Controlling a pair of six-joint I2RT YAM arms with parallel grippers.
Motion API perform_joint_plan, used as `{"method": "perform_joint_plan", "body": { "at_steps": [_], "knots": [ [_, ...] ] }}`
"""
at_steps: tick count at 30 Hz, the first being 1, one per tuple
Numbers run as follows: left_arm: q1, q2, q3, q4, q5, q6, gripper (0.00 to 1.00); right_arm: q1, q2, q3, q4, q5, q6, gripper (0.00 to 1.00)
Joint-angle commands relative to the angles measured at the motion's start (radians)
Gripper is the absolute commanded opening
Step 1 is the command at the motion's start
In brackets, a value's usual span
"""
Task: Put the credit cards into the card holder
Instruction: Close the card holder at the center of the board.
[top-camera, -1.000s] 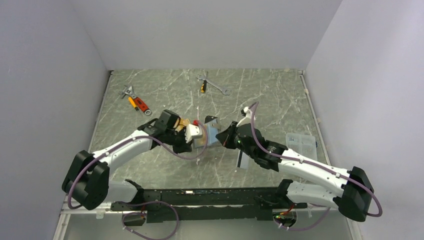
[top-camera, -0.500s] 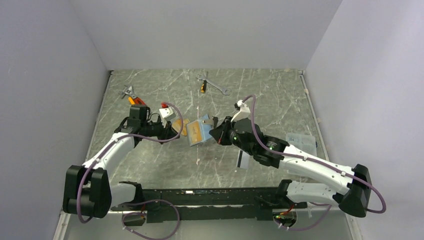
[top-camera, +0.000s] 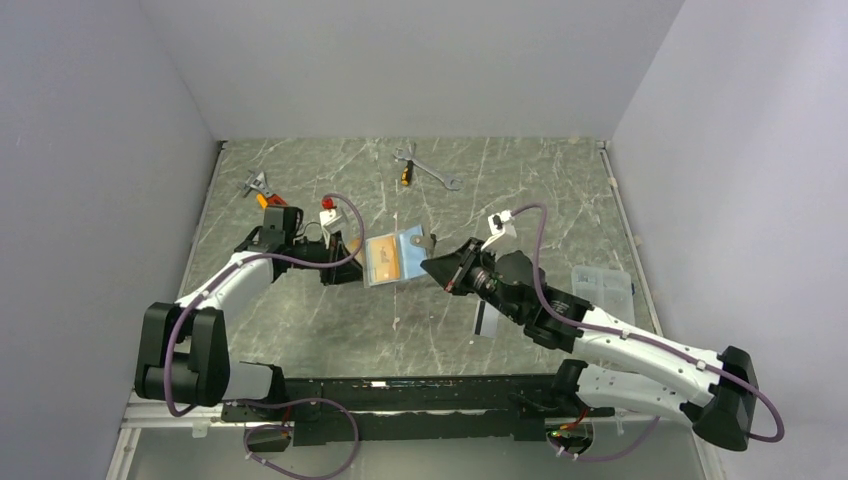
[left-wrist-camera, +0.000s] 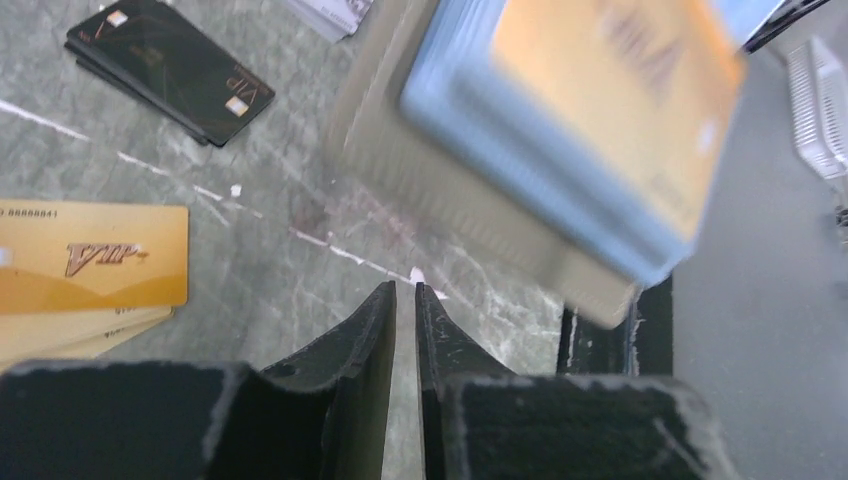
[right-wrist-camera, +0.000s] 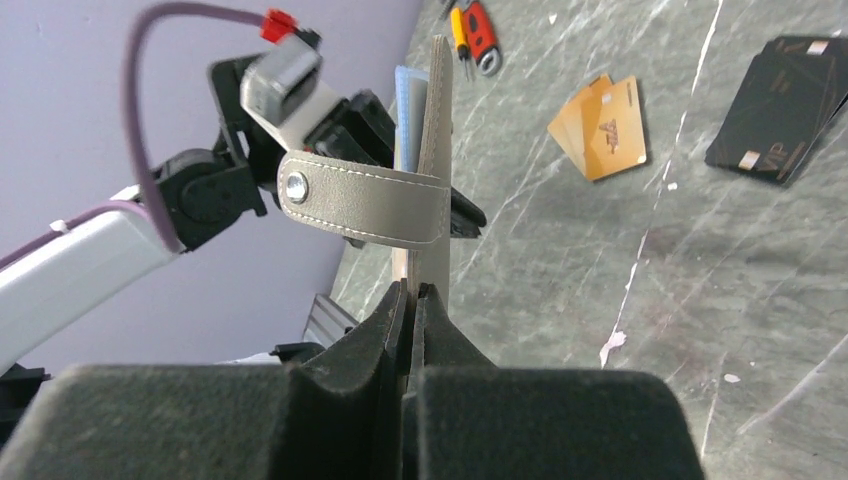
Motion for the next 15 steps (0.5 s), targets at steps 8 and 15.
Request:
{"method": "perform_joint_plan", "body": {
  "at_steps": [8,15],
  "knots": [
    [-0.014,-0.050,0.114,-0.070,0.188,0.003,0.19,0.003,0.069,-0.074,0.227,-0.042,0.095,0.00],
    [-0.021,-0.098,0.104,-0.048,0.194,-0.014,0.20,0.003,0.146,-0.093,0.279,-0.085,0.114,0.00]
  ]
}}
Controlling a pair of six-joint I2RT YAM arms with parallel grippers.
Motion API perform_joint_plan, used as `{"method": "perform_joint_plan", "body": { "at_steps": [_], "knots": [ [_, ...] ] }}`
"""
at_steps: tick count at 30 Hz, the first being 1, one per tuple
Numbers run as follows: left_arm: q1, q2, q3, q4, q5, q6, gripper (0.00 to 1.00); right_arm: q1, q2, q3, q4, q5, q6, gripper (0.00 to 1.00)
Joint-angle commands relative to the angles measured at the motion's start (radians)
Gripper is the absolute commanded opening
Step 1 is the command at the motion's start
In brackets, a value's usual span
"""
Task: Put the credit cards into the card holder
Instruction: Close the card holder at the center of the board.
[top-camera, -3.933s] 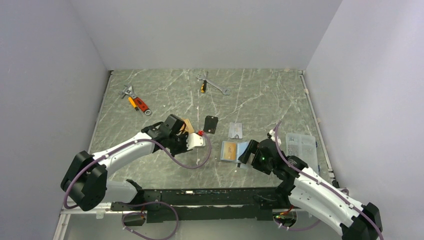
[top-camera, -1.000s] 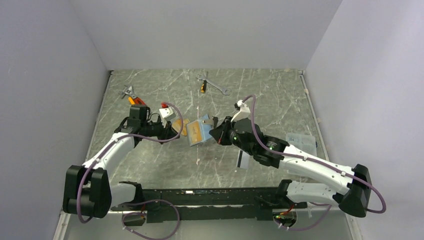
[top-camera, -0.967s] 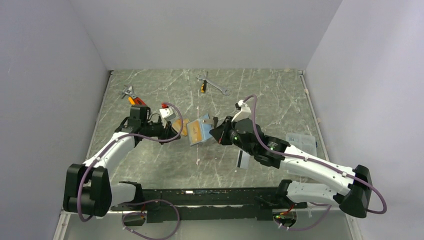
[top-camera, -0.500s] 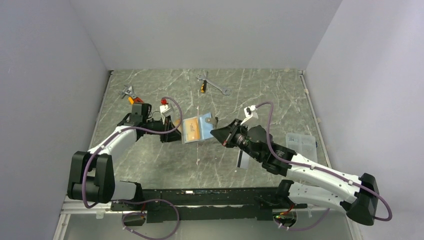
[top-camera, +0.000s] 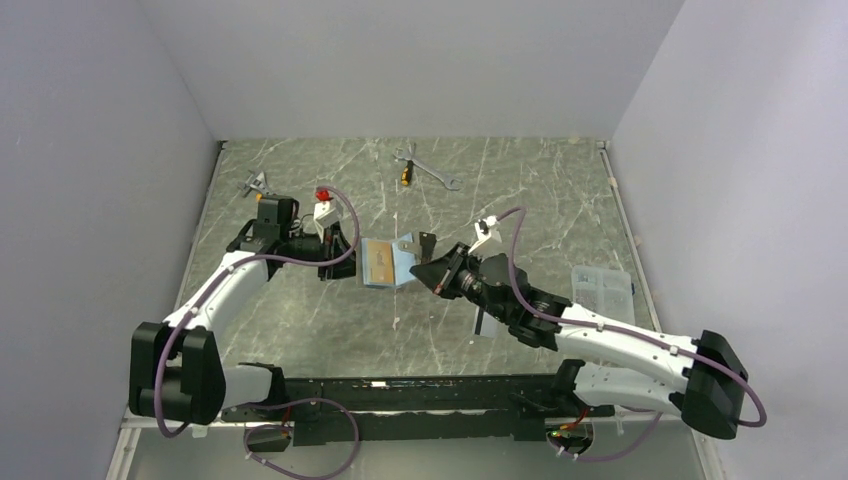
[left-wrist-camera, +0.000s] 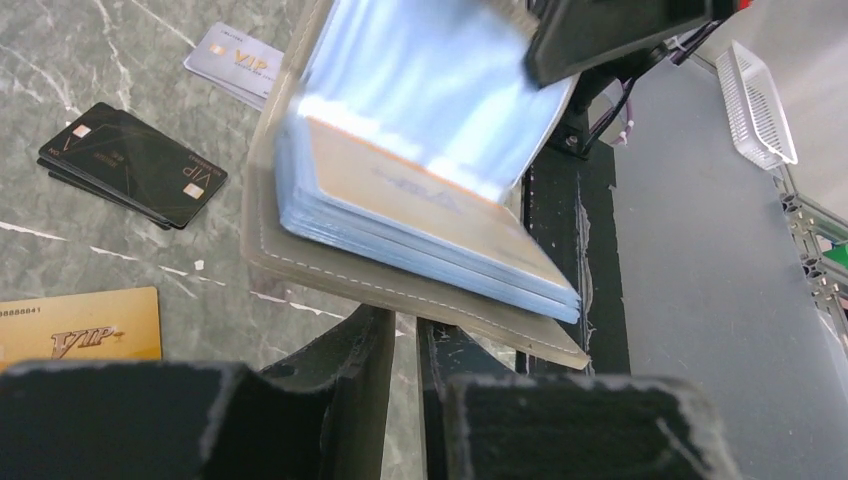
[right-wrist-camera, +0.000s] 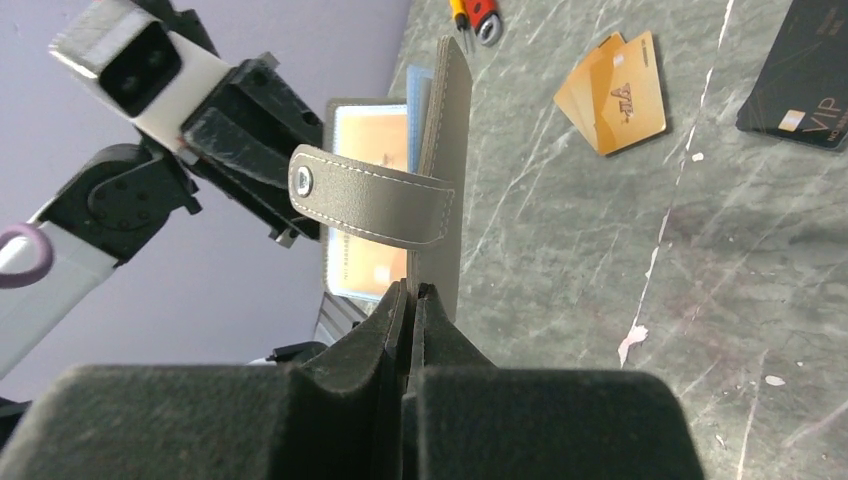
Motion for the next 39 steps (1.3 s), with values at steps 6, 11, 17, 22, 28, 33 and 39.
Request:
{"method": "perform_joint_plan", "body": {
  "at_steps": [6,11,17,22,28,33,39],
  "knots": [
    [-0.058,-0.011,0.046,-0.025,-0.015,0.057,0.20,-0.038,0.206,-0.021,0.236,-0.200,0.071,0.00],
    [-0.154,0.046,0.020,-0.032,-0.232,0.142,0.20,-0.097,0.315,-0.066,0.328,-0.316,0.126,0.00],
    [-0.258,0.279,0.126,-0.123,-0.425,0.188,0.18,-0.166,0.443,-0.164,0.420,-0.428,0.183,0.00],
    [-0.352,0.324,0.172,-0.133,-0.541,0.188,0.18,-0.213,0.576,-0.202,0.487,-0.536,0.207,0.00],
    [-0.409,0.401,0.225,-0.181,-0.621,0.176,0.17,-0.260,0.639,-0.269,0.525,-0.618,0.243,0.30],
    [-0.479,0.433,0.247,-0.189,-0.708,0.174,0.17,-0.282,0.533,-0.300,0.398,-0.598,0.188,0.48],
    [-0.518,0.474,0.277,-0.212,-0.751,0.179,0.17,-0.294,0.292,-0.291,0.115,-0.466,0.078,0.40]
  ]
}}
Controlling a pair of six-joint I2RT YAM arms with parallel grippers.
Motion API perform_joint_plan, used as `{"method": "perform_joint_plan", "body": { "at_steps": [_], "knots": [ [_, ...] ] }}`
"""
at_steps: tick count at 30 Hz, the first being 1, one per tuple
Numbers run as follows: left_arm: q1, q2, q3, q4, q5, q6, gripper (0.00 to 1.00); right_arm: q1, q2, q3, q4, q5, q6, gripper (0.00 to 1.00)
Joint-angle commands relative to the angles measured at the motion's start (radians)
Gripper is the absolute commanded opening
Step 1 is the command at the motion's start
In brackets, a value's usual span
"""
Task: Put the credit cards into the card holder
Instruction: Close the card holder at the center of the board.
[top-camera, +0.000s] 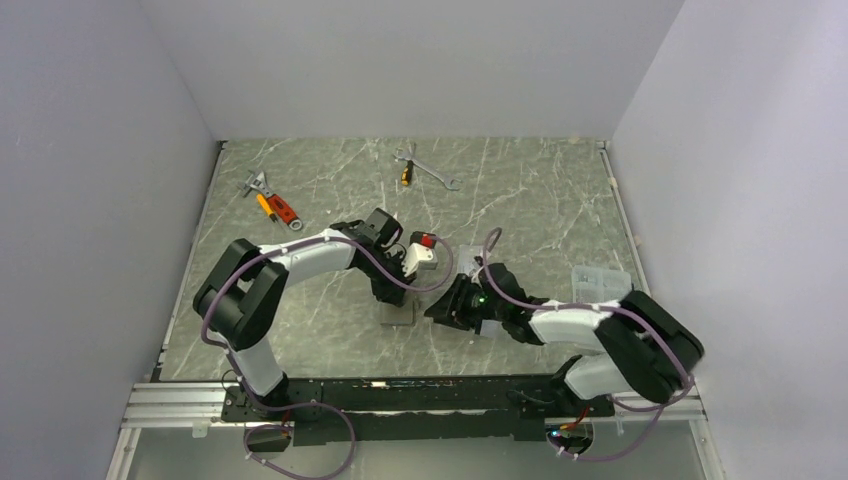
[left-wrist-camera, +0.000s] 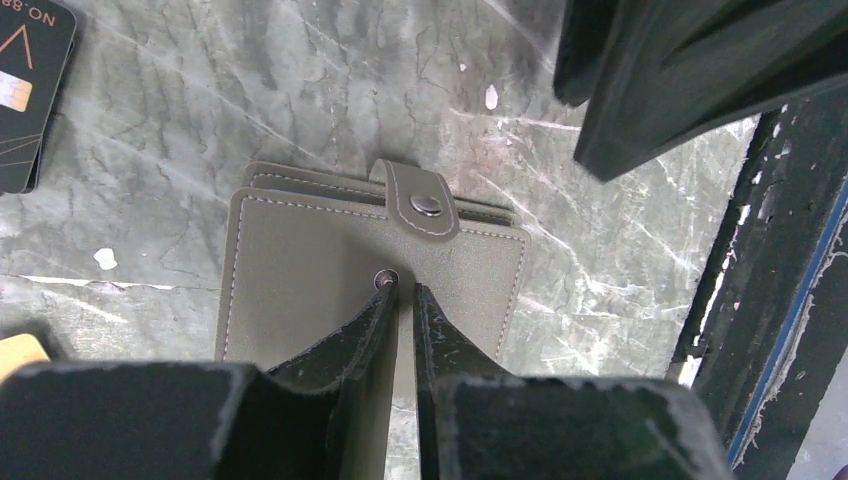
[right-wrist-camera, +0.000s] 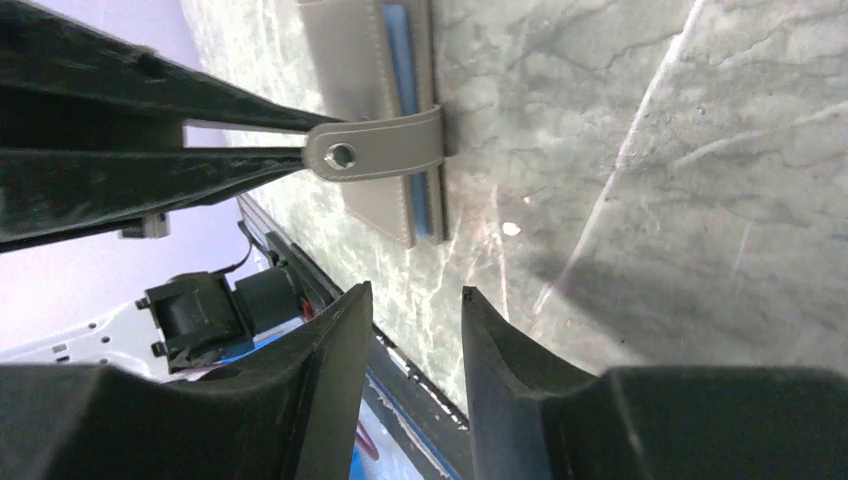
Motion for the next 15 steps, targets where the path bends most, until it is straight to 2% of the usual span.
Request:
{"method": "perform_joint_plan", "body": {
  "at_steps": [1,9,15],
  "knots": [
    [-0.031,0.022,0.037,-0.033,-0.057,0.020,0.17,-0.014,-0.167,-0.003,-0.221,0.112,-0.096,0.38],
    [-0.109,0.043,0.011,-0.058,-0.099,0.031,0.17,-0.037,-0.308,-0.055,-0.249,0.161,-0.084,0.36],
    [-0.102,0.019,0.016,-0.093,-0.046,0.017,0.18,-0.060,-0.385,-0.084,-0.255,0.171,-0.069,0.38]
  ]
}}
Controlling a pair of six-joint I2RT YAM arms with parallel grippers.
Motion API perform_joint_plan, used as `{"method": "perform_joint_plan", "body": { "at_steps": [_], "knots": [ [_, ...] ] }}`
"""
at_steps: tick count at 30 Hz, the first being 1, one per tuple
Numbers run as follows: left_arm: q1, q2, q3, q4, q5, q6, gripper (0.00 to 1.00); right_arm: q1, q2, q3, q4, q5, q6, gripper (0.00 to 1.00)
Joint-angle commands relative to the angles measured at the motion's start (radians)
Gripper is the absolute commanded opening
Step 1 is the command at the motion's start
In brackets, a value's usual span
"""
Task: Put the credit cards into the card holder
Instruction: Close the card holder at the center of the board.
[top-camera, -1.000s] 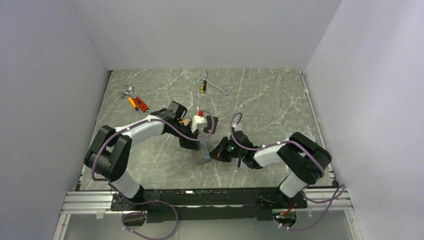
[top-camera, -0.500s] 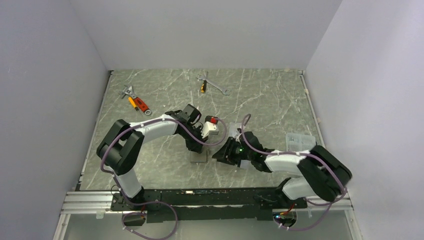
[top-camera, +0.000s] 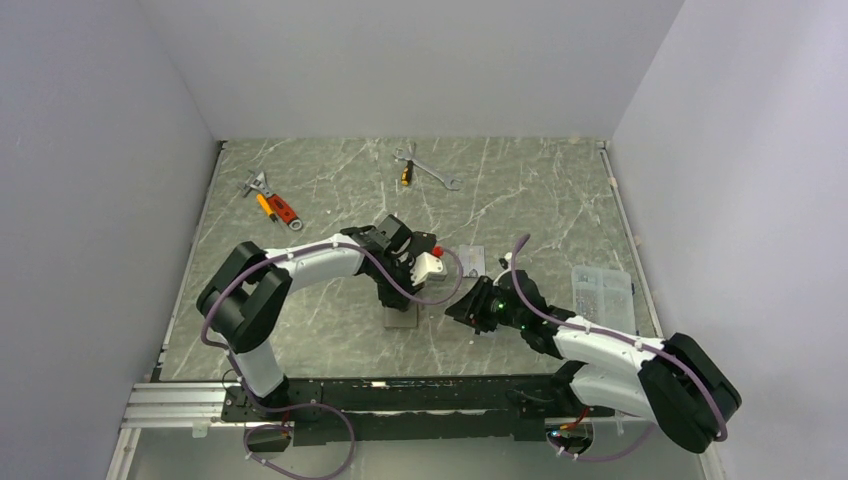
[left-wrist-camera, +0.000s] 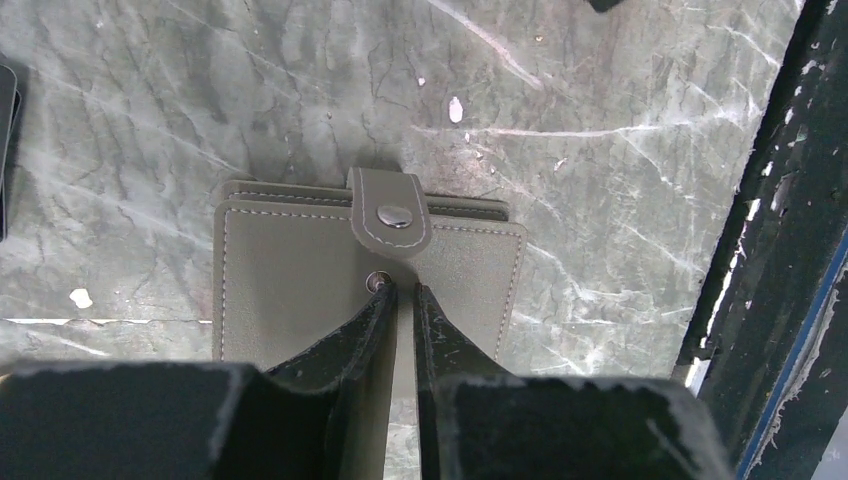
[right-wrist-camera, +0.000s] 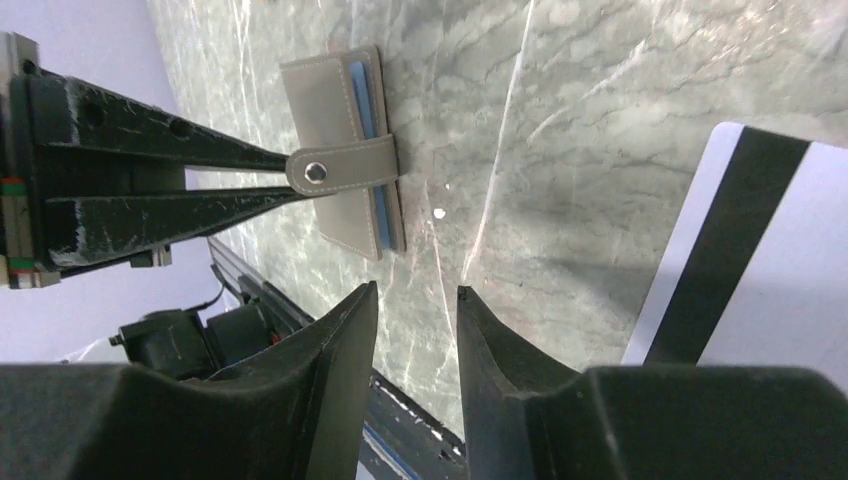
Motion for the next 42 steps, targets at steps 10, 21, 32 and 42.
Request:
{"method": "perform_joint_plan", "body": {
  "at_steps": [10,21,32,42],
  "knots": [
    [0.032,-0.271,0.194,-0.200,-0.208,0.043,0.99,-0.013,-0.020,0.076,-0.024,0.034,-0.029,0.54],
    [0.262,-0.463,0.215,-0.252,-0.213,0.093,0.99,-0.018,0.064,0.206,-0.087,0.034,-0.122,0.63],
    [0.107,-0.543,-0.228,-0.019,-0.004,0.213,0.62,-0.027,0.145,0.328,-0.245,0.043,-0.179,0.64],
    [-0.085,-0.436,-0.272,0.076,-0.060,0.284,0.64,-0.064,0.191,0.352,-0.263,-0.026,-0.166,0.59]
  ]
}}
